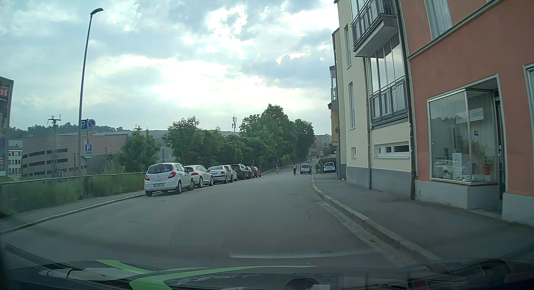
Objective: Follow the waypoints while adhering to traffic rules and regulations
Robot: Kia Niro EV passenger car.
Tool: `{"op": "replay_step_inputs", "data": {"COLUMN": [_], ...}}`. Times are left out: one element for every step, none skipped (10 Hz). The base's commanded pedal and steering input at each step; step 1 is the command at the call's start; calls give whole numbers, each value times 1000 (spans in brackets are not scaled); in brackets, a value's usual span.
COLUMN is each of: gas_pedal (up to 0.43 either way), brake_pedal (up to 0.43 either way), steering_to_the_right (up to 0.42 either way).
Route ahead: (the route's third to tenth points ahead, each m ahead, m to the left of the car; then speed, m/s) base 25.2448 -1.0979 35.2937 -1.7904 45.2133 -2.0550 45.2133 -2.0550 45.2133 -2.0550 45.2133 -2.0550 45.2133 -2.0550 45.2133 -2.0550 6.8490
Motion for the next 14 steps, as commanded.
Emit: {"op": "replay_step_inputs", "data": {"gas_pedal": [67, 67, 59, 47, 47, 47, 39, 28, 28, 0, 0, 0, 0, 0], "brake_pedal": [0, 0, 0, 0, 0, 0, 0, 0, 0, 0, 0, 0, 0, 0], "steering_to_the_right": [-12, -9, -5, -1, 0, 2, 5, 7, 10, 15, 16, 17, 17, 18]}}
